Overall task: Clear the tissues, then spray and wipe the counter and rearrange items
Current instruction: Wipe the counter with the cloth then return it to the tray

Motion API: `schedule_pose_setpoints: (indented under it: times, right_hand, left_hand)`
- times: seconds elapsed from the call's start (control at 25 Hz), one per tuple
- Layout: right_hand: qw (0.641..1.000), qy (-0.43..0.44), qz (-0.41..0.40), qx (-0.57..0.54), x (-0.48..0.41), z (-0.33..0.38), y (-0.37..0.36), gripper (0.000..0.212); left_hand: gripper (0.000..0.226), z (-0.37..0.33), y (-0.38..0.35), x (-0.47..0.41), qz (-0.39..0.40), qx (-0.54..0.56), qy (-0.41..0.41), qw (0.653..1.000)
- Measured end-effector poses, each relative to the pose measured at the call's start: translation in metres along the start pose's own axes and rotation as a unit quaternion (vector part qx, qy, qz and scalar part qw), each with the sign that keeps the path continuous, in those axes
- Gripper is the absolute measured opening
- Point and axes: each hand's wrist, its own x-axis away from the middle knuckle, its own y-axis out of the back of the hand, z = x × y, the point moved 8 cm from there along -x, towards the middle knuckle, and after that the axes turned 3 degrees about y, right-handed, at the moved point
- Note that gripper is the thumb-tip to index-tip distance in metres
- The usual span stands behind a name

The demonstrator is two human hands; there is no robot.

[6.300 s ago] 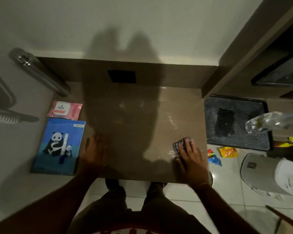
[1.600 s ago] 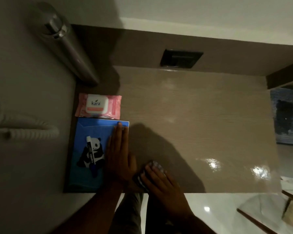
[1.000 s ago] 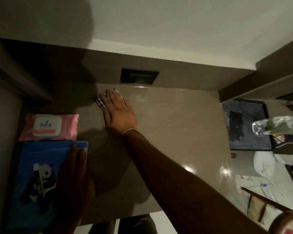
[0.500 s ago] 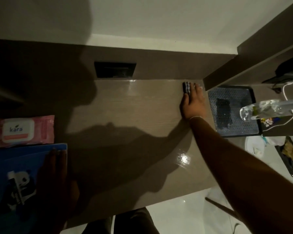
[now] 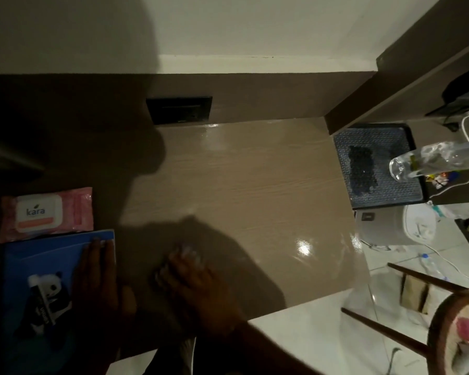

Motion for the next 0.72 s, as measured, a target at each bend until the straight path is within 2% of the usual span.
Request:
schedule_pose_setpoints:
  times: [0.04, 0.12, 0.24, 0.4, 0.48, 0.56, 0.6, 0.72]
  right_hand:
    - [1.000, 0.002, -0.002, 0.029, 0.032, 0.017, -0.014, 0.057]
    - [0.998, -0.022, -0.026, 0.049, 0.076, 0.004, -0.006, 0.055]
    - [0.983, -0.167, -0.060, 0.042, 0.109, -0.086, 0.049, 0.057]
    - [0.901, -0.395, -0.171, 0.057, 0.118, -0.229, 0.130, 0.056]
    - [0.862, -0.455, -0.219, 0.037, 0.090, -0.281, 0.161, 0.057]
    - [0.850, -0.470, -0.237, 0.012, 0.048, -0.304, 0.170, 0.057]
    - [0.857, -0.455, -0.241, -0.003, 0.023, -0.299, 0.166, 0.057]
    - [0.913, -0.347, -0.212, -0.014, -0.043, -0.218, 0.122, 0.058]
  left_hand:
    - [0.084, -0.002, 0.003, 0.001, -0.003, 0.004, -0.004, 1.000]
    - [0.084, -0.007, 0.006, 0.001, 0.002, 0.009, -0.005, 1.000]
    - [0.084, -0.006, 0.006, 0.002, 0.018, 0.003, 0.010, 1.000]
    - [0.081, -0.006, 0.005, 0.004, 0.002, 0.004, 0.000, 1.000]
    - [0.077, -0.010, 0.009, 0.004, -0.016, 0.010, -0.011, 1.000]
    - [0.075, -0.010, 0.009, 0.003, -0.016, 0.008, -0.013, 1.000]
    - [0.076, -0.009, 0.008, 0.002, -0.015, 0.004, -0.012, 1.000]
    - [0.079, -0.007, 0.007, 0.002, -0.025, 0.011, -0.024, 0.999]
